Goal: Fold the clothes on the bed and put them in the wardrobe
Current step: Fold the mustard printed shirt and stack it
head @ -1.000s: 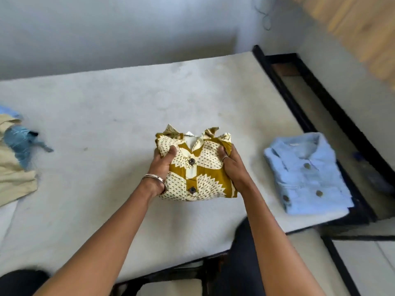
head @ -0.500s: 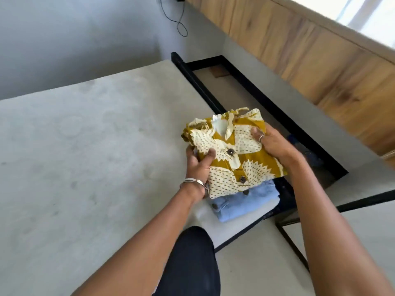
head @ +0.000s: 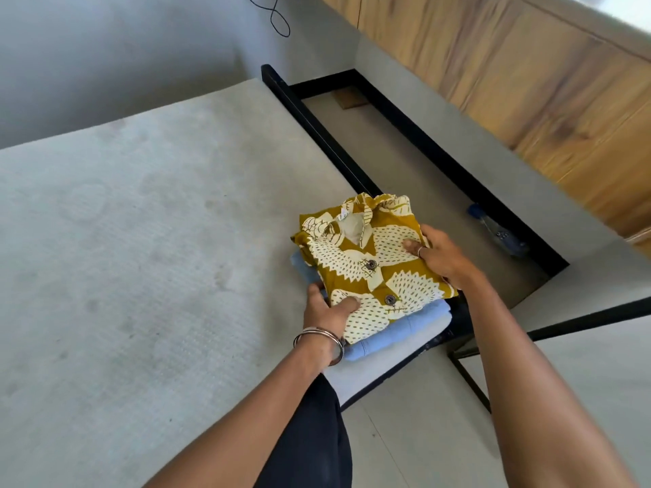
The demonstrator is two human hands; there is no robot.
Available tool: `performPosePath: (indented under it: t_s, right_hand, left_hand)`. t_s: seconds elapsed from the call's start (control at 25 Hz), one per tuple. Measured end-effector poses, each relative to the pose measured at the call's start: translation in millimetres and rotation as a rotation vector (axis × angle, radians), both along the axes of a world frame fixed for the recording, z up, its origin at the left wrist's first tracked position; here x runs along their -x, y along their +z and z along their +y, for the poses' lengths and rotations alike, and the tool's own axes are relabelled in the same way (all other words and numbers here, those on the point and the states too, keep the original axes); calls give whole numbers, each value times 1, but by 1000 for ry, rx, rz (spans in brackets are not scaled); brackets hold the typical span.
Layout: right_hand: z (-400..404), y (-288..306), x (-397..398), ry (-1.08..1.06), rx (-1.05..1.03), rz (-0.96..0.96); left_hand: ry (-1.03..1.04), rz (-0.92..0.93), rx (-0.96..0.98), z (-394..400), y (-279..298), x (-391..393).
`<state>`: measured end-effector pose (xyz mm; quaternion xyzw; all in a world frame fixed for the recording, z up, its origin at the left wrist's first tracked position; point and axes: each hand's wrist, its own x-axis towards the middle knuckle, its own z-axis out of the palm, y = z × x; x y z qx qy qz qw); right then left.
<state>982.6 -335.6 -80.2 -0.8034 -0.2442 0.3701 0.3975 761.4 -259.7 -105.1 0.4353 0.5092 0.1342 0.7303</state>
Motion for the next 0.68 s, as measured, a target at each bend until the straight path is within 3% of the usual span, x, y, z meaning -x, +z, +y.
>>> performPosePath:
  t_s: [0.28,0.4,0.48,0.56,0.68]
  right_hand:
    - [-14,-15,5,9,237,-92]
    - [-4,-2,27,-171,384,-506]
    - [11,10,62,-289,237,-764]
    - [16,1,101,-37,99,-867]
    - [13,-40,130,400,310,-894]
  left_hand:
    - [-362,71,65,-6,-7,16]
    - [-356,86,118,-1,-4,22]
    - [-182,84,122,4,-4,26]
    - [-49,112,72,10,-5,31]
    - [15,121,42,22,-7,43]
